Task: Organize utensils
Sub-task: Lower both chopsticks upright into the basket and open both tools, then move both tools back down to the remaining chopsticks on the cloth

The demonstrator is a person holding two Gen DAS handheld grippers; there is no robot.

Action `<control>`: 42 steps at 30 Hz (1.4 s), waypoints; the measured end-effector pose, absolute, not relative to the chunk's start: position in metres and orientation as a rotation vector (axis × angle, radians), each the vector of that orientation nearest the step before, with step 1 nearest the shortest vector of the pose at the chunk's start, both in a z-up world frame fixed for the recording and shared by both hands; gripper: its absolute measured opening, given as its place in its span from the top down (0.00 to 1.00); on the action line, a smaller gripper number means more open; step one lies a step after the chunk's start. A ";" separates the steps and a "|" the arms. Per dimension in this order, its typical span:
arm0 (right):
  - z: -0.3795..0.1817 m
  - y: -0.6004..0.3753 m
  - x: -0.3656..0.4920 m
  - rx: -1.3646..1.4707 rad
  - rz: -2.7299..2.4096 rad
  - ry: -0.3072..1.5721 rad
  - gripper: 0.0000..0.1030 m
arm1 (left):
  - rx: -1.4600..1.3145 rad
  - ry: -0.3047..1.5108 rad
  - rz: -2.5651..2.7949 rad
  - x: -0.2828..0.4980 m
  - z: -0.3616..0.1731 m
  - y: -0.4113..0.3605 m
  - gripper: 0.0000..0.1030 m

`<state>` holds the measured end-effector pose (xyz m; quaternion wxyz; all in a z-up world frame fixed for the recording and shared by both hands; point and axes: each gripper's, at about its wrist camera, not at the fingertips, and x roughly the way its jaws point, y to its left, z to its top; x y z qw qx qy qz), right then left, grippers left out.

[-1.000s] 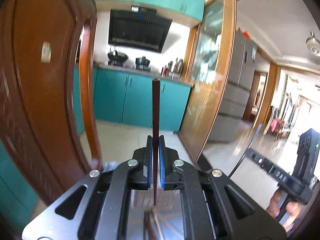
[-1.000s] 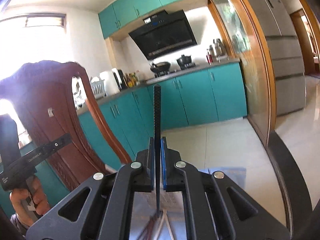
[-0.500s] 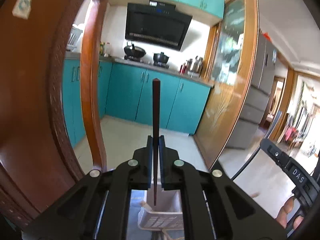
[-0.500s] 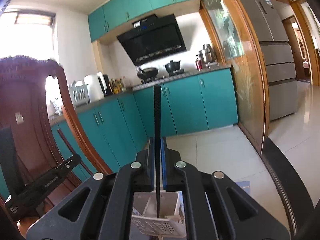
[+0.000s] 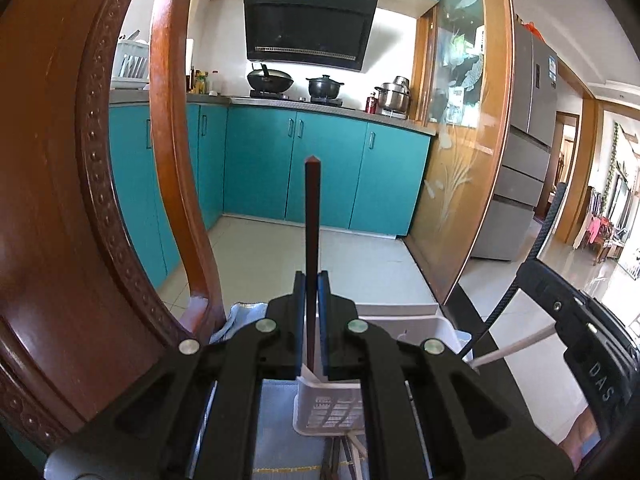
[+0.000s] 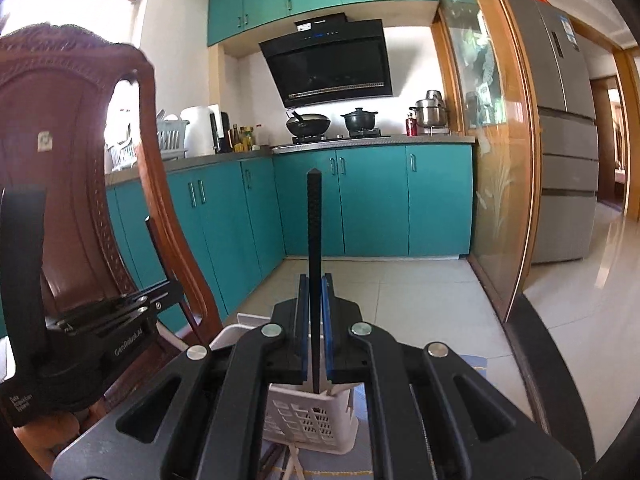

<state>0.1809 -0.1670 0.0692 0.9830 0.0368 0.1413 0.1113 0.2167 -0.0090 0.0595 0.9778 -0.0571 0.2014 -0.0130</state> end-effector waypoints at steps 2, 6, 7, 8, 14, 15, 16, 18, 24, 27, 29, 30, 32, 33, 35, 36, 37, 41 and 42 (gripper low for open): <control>0.067 -0.165 0.177 0.058 0.224 0.284 0.94 | -0.102 0.405 -0.024 0.214 0.057 -0.009 0.93; 0.065 -0.163 0.175 0.040 0.224 0.288 0.94 | -0.090 0.405 -0.025 0.207 0.055 -0.008 0.93; 0.063 -0.163 0.175 0.036 0.225 0.290 0.94 | -0.089 0.405 -0.026 0.206 0.055 -0.008 0.93; 0.063 -0.162 0.173 0.035 0.226 0.290 0.94 | -0.086 0.405 -0.026 0.205 0.054 -0.007 0.93; 0.063 -0.161 0.167 0.025 0.226 0.280 0.86 | -0.082 0.407 -0.029 0.198 0.049 -0.003 0.93; 0.064 -0.161 0.167 0.028 0.229 0.278 0.84 | -0.081 0.408 -0.031 0.197 0.049 -0.003 0.93; 0.064 -0.162 0.165 0.030 0.228 0.273 0.81 | -0.078 0.408 -0.030 0.196 0.048 -0.003 0.93; 0.066 -0.164 0.163 0.032 0.230 0.264 0.77 | -0.074 0.406 -0.032 0.196 0.049 -0.004 0.93; 0.070 -0.171 0.152 0.038 0.234 0.225 0.64 | -0.068 0.385 -0.047 0.188 0.049 -0.005 0.93; 0.071 -0.175 0.143 0.042 0.229 0.195 0.59 | -0.071 0.374 -0.051 0.181 0.049 -0.003 0.93; 0.073 -0.178 0.136 0.043 0.233 0.173 0.56 | -0.074 0.361 -0.058 0.176 0.050 -0.001 0.93; 0.072 -0.179 0.132 0.043 0.236 0.163 0.56 | -0.073 0.354 -0.062 0.173 0.051 0.000 0.93; 0.072 -0.184 0.119 0.045 0.255 0.125 0.55 | -0.069 0.331 -0.065 0.164 0.052 0.002 0.89; 0.072 -0.185 0.112 0.046 0.271 0.107 0.54 | -0.068 0.323 -0.064 0.160 0.052 0.003 0.84; 0.070 -0.187 0.095 0.029 0.296 0.071 0.49 | -0.063 0.302 -0.055 0.150 0.053 0.005 0.75; 0.069 -0.187 0.090 0.013 0.298 0.061 0.48 | -0.062 0.297 -0.056 0.148 0.054 0.006 0.71; 0.067 -0.187 0.084 -0.004 0.298 0.053 0.48 | -0.059 0.293 -0.057 0.145 0.054 0.006 0.71; 0.051 -0.186 0.064 -0.039 0.331 0.078 0.47 | -0.061 0.276 -0.048 0.129 0.050 0.013 0.61; 0.042 -0.185 0.062 -0.036 0.348 0.119 0.47 | -0.064 0.275 -0.047 0.125 0.049 0.015 0.58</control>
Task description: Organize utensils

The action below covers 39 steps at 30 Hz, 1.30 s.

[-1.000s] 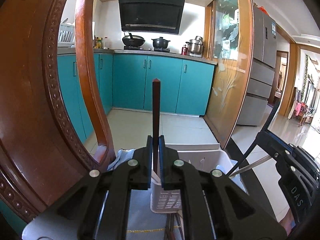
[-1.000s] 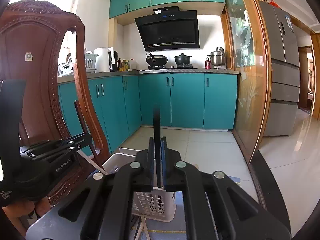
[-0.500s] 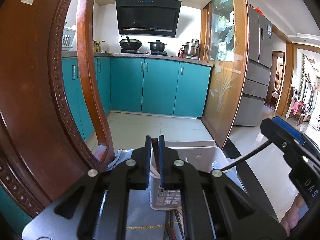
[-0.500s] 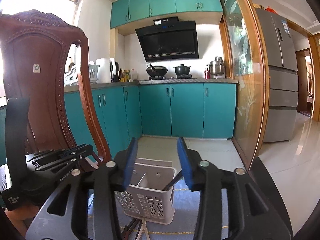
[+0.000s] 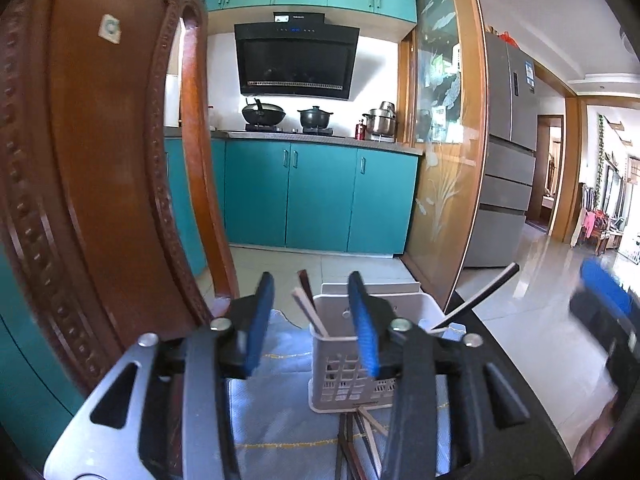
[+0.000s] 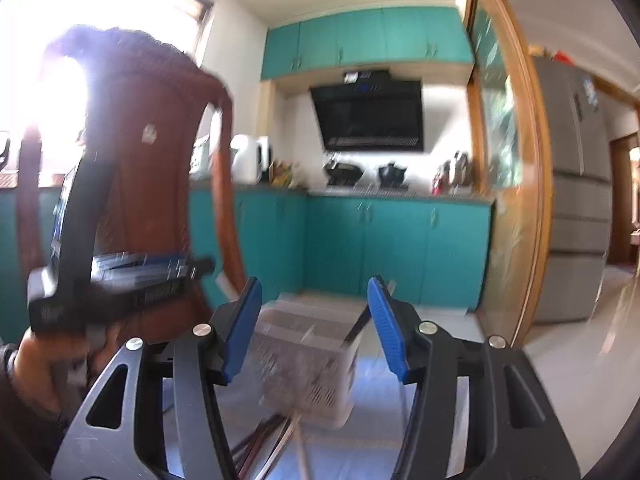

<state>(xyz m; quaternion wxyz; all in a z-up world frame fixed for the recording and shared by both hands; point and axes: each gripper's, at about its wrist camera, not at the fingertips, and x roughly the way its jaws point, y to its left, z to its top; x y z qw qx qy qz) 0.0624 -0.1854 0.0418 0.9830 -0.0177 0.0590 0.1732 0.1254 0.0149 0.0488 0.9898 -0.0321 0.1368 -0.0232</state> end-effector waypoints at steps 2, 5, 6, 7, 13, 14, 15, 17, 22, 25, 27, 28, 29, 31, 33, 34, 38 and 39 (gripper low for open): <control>0.023 -0.183 0.063 -0.038 0.363 0.202 0.47 | -0.065 0.281 -0.042 0.118 0.044 0.018 0.55; -0.012 -0.167 0.076 -0.087 0.368 0.417 0.47 | -0.050 0.302 -0.018 0.111 0.035 0.022 0.52; -0.027 -0.161 0.086 -0.103 0.372 0.531 0.47 | -0.048 0.311 -0.013 0.111 0.032 0.023 0.52; -0.042 -0.160 0.096 -0.084 0.379 0.628 0.47 | -0.049 0.323 -0.009 0.110 0.030 0.025 0.51; -0.082 -0.157 0.125 -0.060 0.330 0.881 0.47 | -0.065 0.408 0.001 0.112 0.014 0.032 0.47; -0.087 -0.154 0.127 -0.084 0.314 0.904 0.47 | -0.065 0.423 0.005 0.113 0.011 0.032 0.46; -0.091 -0.154 0.128 -0.087 0.310 0.918 0.47 | -0.063 0.431 0.009 0.113 0.009 0.033 0.45; -0.101 -0.151 0.130 -0.100 0.307 0.962 0.47 | -0.054 0.452 0.015 0.114 0.006 0.032 0.44; -0.117 -0.147 0.131 -0.109 0.295 1.005 0.55 | -0.053 0.497 0.031 0.118 -0.001 0.035 0.42; -0.116 -0.148 0.133 -0.098 0.297 1.009 0.82 | -0.067 0.525 0.021 0.122 -0.003 0.035 0.41; -0.115 -0.152 0.134 -0.064 0.298 1.021 0.92 | -0.068 0.549 0.017 0.125 -0.006 0.035 0.40; -0.115 -0.155 0.135 -0.037 0.301 1.028 0.92 | -0.066 0.556 0.018 0.124 -0.009 0.034 0.40; -0.116 -0.158 0.138 -0.015 0.301 1.035 0.92 | -0.060 0.571 0.019 0.125 -0.011 0.032 0.40; -0.115 -0.166 0.139 0.046 0.300 1.057 0.92 | -0.052 0.594 0.014 0.128 -0.016 0.029 0.40; -0.115 -0.173 0.142 0.099 0.293 1.087 0.92 | -0.040 0.622 0.005 0.131 -0.022 0.025 0.40; -0.114 -0.176 0.142 0.118 0.286 1.099 0.92 | -0.031 0.643 -0.002 0.133 -0.026 0.022 0.40; -0.112 -0.181 0.138 0.113 0.250 1.103 0.92 | -0.003 0.773 -0.060 0.144 -0.048 0.010 0.43; -0.112 -0.183 0.138 0.122 0.248 1.104 0.92 | -0.001 0.821 -0.077 0.147 -0.059 0.006 0.51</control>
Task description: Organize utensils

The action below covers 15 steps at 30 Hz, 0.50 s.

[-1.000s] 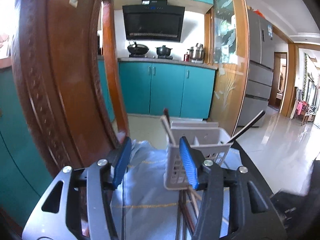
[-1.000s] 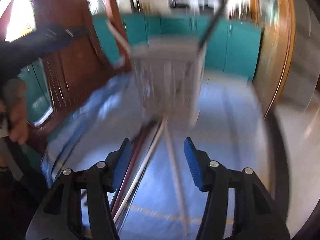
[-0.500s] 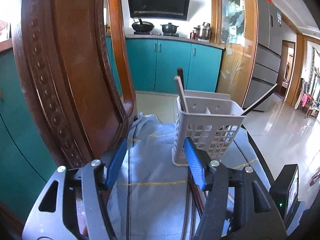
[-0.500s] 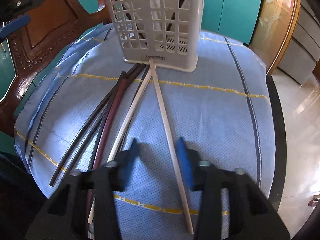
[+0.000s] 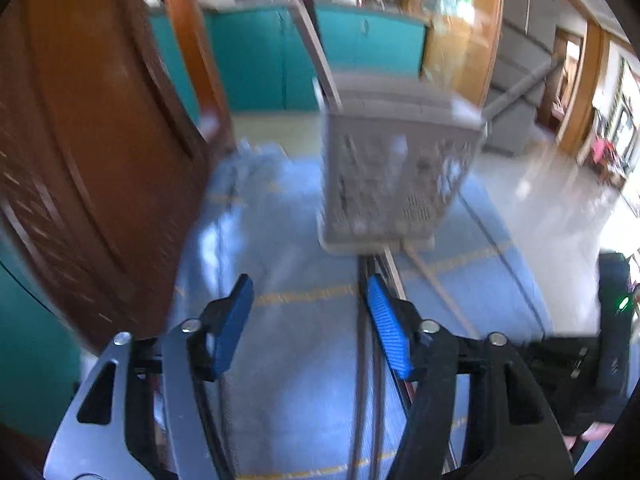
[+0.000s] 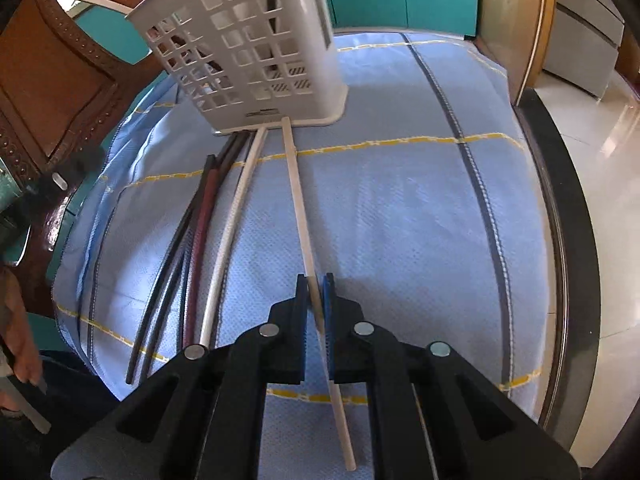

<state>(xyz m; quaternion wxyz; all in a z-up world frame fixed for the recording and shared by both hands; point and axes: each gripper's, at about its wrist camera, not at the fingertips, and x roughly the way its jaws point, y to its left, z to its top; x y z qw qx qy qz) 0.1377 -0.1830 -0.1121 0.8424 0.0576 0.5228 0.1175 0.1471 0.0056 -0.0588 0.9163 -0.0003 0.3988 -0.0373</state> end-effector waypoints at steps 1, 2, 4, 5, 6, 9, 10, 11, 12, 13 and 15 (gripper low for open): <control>-0.112 -0.185 0.138 0.135 0.252 1.105 0.92 | 0.002 0.867 -0.090 0.151 -0.068 0.003 0.56; -0.111 -0.186 0.138 0.143 0.255 1.104 0.92 | 0.002 0.892 -0.096 0.153 -0.073 0.001 0.58; -0.110 -0.188 0.138 0.146 0.247 1.093 0.92 | -0.007 0.972 -0.119 0.160 -0.090 -0.003 0.63; -0.109 -0.188 0.138 0.144 0.241 1.089 0.91 | -0.011 0.991 -0.125 0.161 -0.095 -0.004 0.63; -0.109 -0.189 0.139 0.143 0.240 1.088 0.91 | -0.018 1.022 -0.136 0.163 -0.102 -0.005 0.64; -0.108 -0.190 0.139 0.140 0.234 1.087 0.91 | -0.022 1.072 -0.153 0.164 -0.115 -0.007 0.64; -0.108 -0.190 0.140 0.138 0.234 1.088 0.91 | -0.013 1.077 -0.149 0.165 -0.117 -0.008 0.64; -0.108 -0.189 0.141 0.136 0.234 1.088 0.90 | -0.005 1.081 -0.147 0.165 -0.119 -0.009 0.64; -0.108 -0.189 0.141 0.134 0.234 1.089 0.90 | 0.005 1.090 -0.145 0.165 -0.122 -0.010 0.64; -0.109 -0.189 0.141 0.132 0.233 1.088 0.89 | 0.006 1.095 -0.144 0.167 -0.125 -0.010 0.64; -0.109 -0.188 0.142 0.126 0.232 1.087 0.86 | 0.020 1.089 -0.141 0.166 -0.128 -0.012 0.64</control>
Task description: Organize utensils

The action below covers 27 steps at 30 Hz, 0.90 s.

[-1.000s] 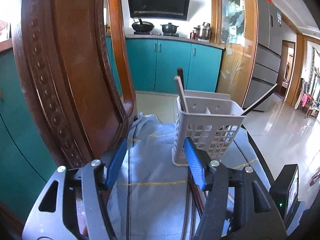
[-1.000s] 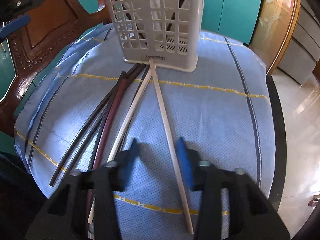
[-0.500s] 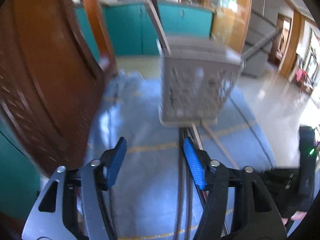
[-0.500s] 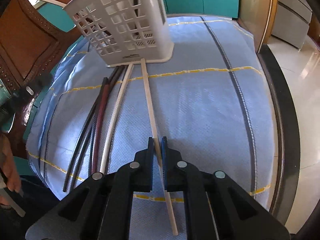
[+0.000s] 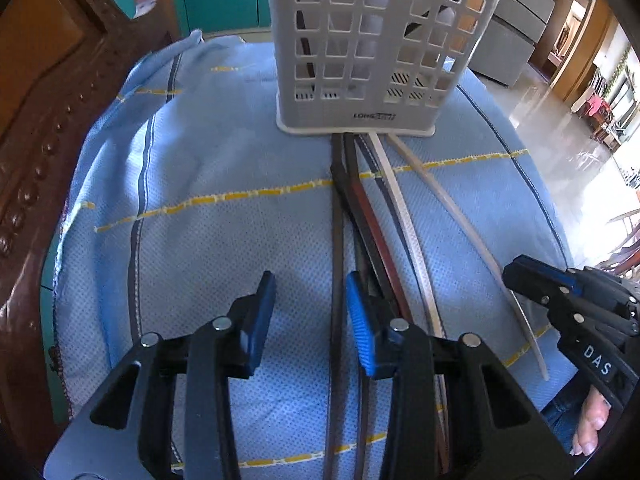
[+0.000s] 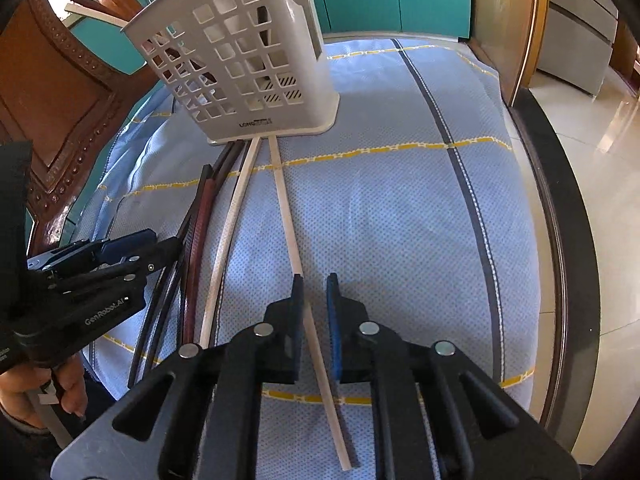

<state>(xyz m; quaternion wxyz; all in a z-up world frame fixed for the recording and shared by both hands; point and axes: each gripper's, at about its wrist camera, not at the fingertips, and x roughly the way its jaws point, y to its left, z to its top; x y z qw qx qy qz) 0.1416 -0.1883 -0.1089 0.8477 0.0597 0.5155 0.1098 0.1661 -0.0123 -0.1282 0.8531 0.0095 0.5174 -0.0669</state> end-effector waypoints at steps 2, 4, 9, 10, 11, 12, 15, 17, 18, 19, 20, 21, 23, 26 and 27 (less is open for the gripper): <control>-0.109 -0.188 0.141 0.120 0.229 1.085 0.84 | 0.035 1.083 -0.140 0.168 -0.131 -0.015 0.64; -0.109 -0.186 0.142 0.112 0.228 1.085 0.83 | 0.055 1.073 -0.132 0.170 -0.132 -0.018 0.63; -0.111 -0.183 0.141 0.096 0.225 1.085 0.80 | 0.056 1.064 -0.127 0.173 -0.131 -0.023 0.61; -0.111 -0.183 0.141 0.094 0.223 1.085 0.79 | 0.057 1.062 -0.126 0.173 -0.130 -0.023 0.58; -0.111 -0.183 0.141 0.095 0.222 1.086 0.78 | 0.061 1.059 -0.119 0.173 -0.131 -0.023 0.57; -0.111 -0.184 0.141 0.096 0.222 1.087 0.78 | 0.062 1.057 -0.116 0.175 -0.131 -0.024 0.55; -0.111 -0.184 0.142 0.094 0.219 1.087 0.77 | 0.062 1.051 -0.109 0.177 -0.132 -0.022 0.52; -0.112 -0.183 0.141 0.088 0.217 1.089 0.76 | 0.078 1.047 -0.104 0.178 -0.132 -0.024 0.51; -0.112 -0.182 0.141 0.084 0.215 1.087 0.76 | 0.090 1.046 -0.103 0.178 -0.132 -0.025 0.52; -0.112 -0.181 0.141 0.078 0.214 1.086 0.76 | 0.097 1.049 -0.103 0.178 -0.131 -0.025 0.56; -0.112 -0.181 0.141 0.073 0.214 1.085 0.76 | 0.090 1.056 -0.112 0.178 -0.130 -0.024 0.60; -0.112 -0.180 0.141 0.069 0.213 1.083 0.76 | 0.083 1.062 -0.122 0.178 -0.129 -0.025 0.69; -0.112 -0.180 0.141 0.066 0.212 1.081 0.76 | 0.077 1.069 -0.127 0.176 -0.129 -0.024 0.78; -0.113 -0.179 0.141 0.063 0.208 1.080 0.76 | 0.068 1.077 -0.126 0.174 -0.128 -0.018 0.88; -0.112 -0.179 0.141 0.061 0.207 1.080 0.76 | 0.067 1.081 -0.121 0.175 -0.129 -0.016 0.93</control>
